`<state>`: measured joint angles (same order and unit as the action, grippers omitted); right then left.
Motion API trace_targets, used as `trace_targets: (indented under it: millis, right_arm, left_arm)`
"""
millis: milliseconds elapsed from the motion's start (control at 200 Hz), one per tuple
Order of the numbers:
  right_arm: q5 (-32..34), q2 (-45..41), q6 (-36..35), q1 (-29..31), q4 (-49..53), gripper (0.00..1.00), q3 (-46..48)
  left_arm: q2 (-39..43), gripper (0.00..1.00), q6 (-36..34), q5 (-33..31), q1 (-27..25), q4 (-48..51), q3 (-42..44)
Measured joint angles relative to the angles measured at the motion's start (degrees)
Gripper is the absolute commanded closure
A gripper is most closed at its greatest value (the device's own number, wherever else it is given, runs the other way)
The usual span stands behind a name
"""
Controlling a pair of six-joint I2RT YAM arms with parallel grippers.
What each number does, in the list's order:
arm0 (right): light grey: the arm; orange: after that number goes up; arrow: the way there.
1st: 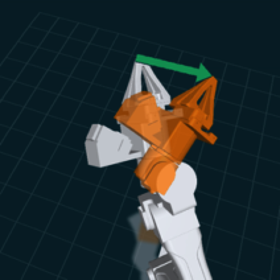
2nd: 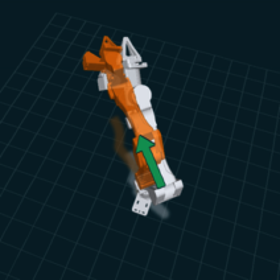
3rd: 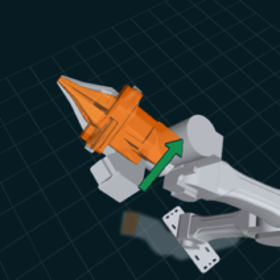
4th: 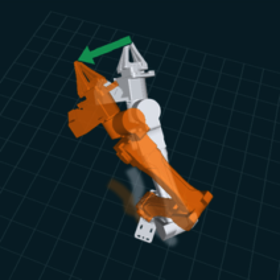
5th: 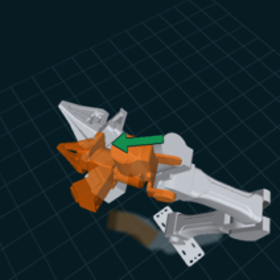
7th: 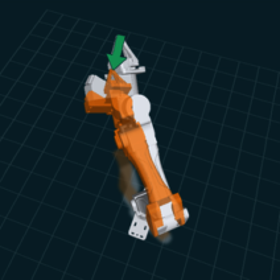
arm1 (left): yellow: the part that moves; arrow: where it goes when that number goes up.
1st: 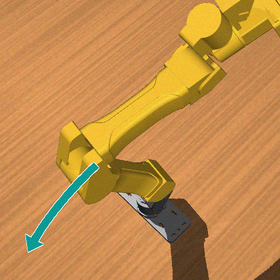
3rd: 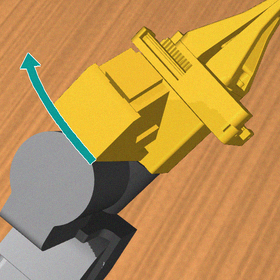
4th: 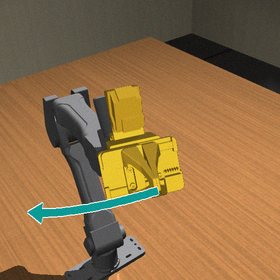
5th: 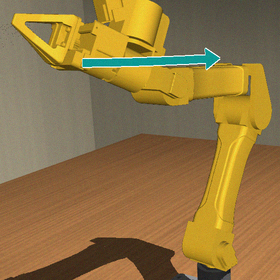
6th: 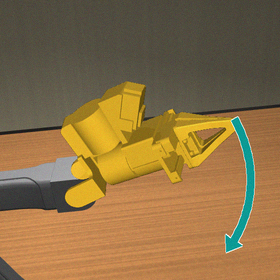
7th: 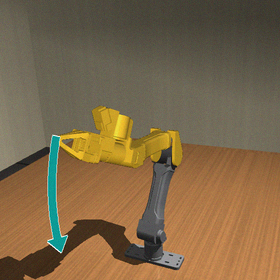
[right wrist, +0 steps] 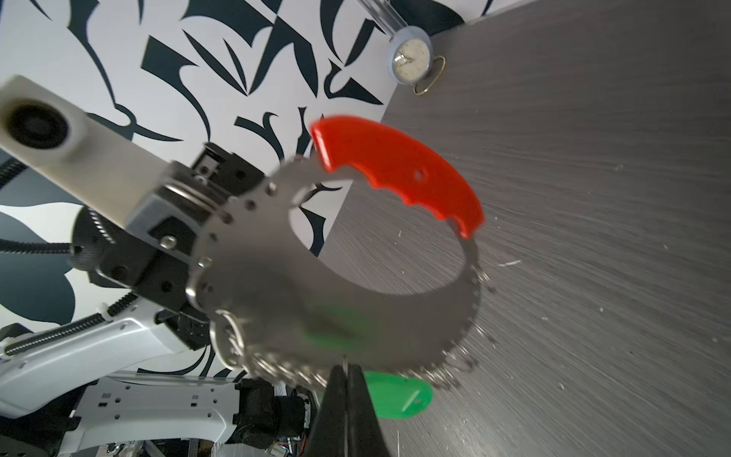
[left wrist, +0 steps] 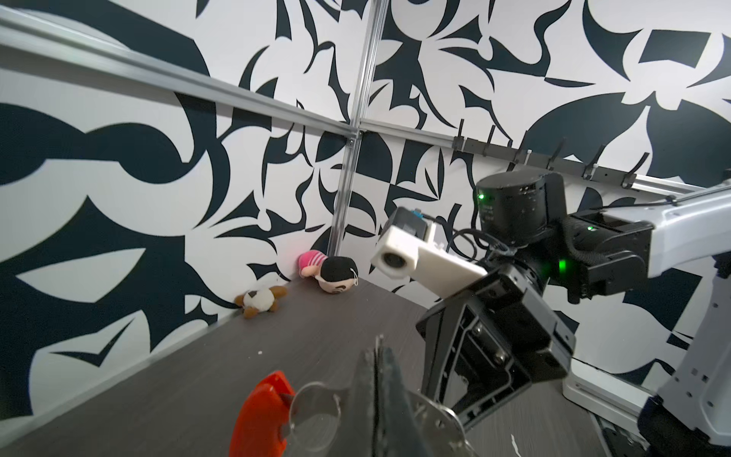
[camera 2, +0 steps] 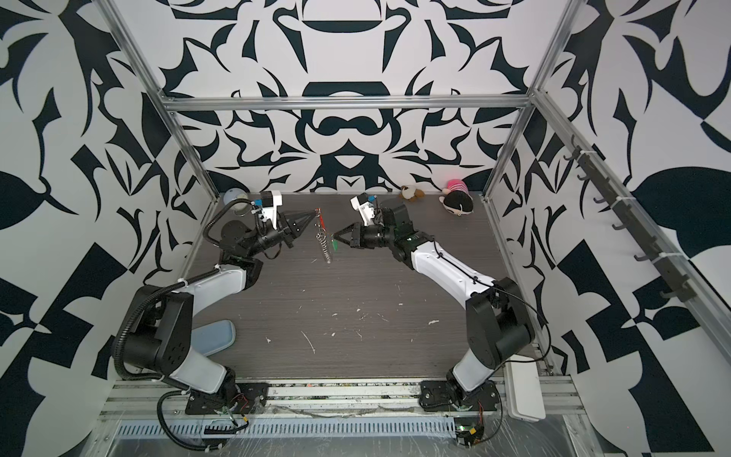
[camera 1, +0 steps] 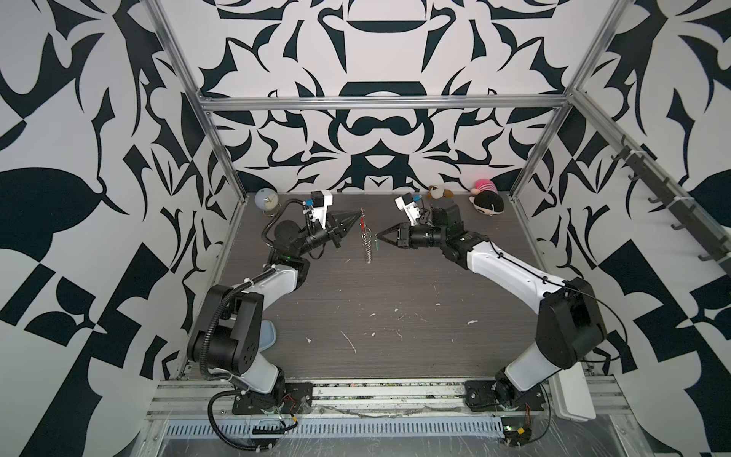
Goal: Put the keys on the keyring
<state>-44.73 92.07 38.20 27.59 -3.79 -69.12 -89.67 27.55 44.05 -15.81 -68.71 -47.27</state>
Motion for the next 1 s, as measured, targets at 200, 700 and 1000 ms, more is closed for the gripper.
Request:
trace_targets:
  millis: [200, 700, 1000]
  right_arm:
    - [0.9, -0.1, -2.3, -0.2, 2.2, 1.00, -0.9]
    - [1.7, 0.3, -7.6, 0.5, 4.8, 1.00, -13.5]
    - [1.7, 2.8, -8.8, 1.9, 7.2, 1.00, -16.5]
  left_arm:
    - [0.0, 1.00, 0.7, 0.5, 0.0, -0.3, 0.0]
    - [0.0, 1.00, 0.9, 1.0, -1.4, 0.5, 0.0]
    - [0.0, 1.00, 1.0, 0.4, -2.3, 3.7, 0.0]
